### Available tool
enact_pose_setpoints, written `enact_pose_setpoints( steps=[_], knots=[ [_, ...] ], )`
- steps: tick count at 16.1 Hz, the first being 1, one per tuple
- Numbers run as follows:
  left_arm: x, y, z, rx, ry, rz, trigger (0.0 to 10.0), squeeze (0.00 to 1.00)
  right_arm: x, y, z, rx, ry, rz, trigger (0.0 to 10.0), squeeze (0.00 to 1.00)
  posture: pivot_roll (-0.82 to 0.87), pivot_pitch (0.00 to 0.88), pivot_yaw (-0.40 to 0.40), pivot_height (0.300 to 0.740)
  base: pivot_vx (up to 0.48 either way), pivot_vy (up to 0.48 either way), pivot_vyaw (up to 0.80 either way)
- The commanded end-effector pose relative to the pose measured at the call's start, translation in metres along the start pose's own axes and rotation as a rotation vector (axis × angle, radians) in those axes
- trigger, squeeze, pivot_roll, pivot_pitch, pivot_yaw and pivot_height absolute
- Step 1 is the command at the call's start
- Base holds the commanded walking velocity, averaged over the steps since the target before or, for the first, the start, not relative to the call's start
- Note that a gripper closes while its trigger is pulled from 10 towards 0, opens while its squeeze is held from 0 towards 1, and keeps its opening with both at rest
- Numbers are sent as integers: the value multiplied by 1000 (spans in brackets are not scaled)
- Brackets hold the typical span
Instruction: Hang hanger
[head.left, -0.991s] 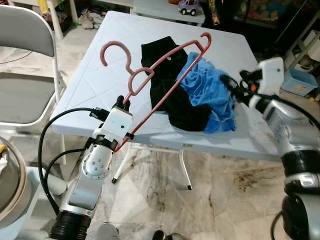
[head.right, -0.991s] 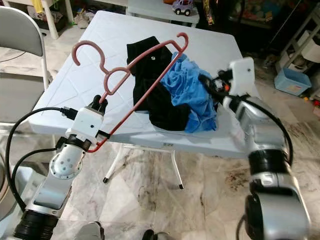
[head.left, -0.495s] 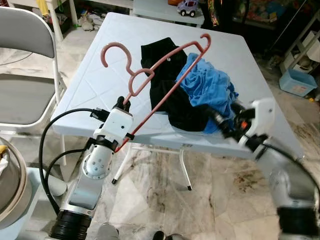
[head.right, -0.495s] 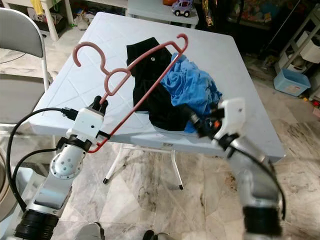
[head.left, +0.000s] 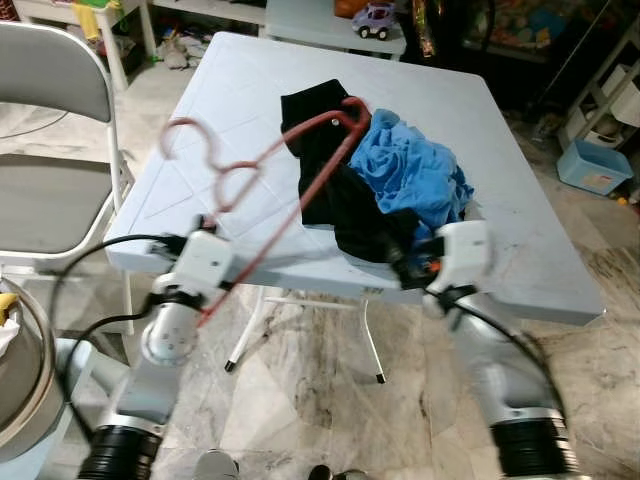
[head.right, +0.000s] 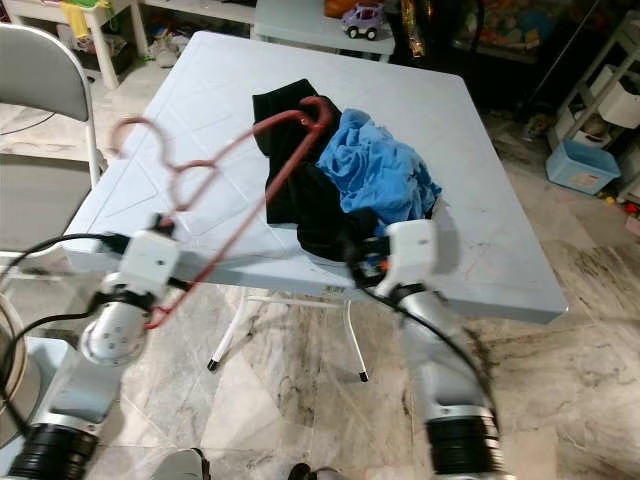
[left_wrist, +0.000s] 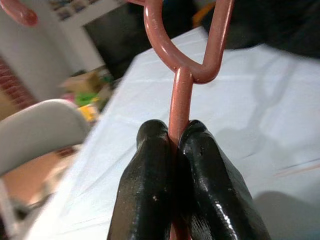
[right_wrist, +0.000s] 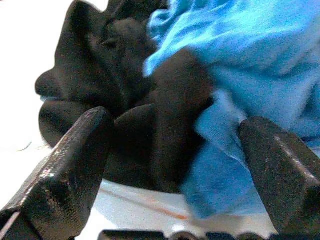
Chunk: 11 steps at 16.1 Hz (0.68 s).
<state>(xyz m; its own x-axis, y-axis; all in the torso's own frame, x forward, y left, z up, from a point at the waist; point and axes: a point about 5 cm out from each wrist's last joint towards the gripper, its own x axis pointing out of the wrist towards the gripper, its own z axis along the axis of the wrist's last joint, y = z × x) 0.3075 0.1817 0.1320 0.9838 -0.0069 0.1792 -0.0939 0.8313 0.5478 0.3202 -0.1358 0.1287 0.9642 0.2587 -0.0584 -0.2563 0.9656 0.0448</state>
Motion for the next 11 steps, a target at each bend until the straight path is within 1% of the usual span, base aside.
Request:
enact_pose_setpoints(
  steps=[1,3,5,6,7,10,11],
  knots=[
    [-3,7,-14,58,71,69,10000,0,6,2,-5,-34,19,-18,10000,1000,334,122,-160,740,0,0,0],
    [-3,14,-16,103,93,130,10000,0,12,8,-11,-35,48,-24,10000,1000,339,126,-160,740,0,0,0],
    [-1,15,-14,97,84,141,10000,0,17,10,-15,-25,75,-45,10000,1000,348,128,-160,740,0,0,0],
    [0,11,-6,95,35,121,10000,0,24,9,-18,-20,93,-75,0,510,352,129,-152,740,0,0,0],
    [2,8,2,95,-13,102,10000,0,32,3,-16,0,95,-126,0,0,354,129,-145,740,0,0,0],
    [5,5,7,91,-34,92,10000,0,46,-7,-5,14,79,-174,0,0,356,128,-139,740,0,0,0],
    [6,4,9,89,-37,92,10000,0,54,-13,6,-7,68,-184,0,0,359,127,-137,740,0,0,0]
  ],
)
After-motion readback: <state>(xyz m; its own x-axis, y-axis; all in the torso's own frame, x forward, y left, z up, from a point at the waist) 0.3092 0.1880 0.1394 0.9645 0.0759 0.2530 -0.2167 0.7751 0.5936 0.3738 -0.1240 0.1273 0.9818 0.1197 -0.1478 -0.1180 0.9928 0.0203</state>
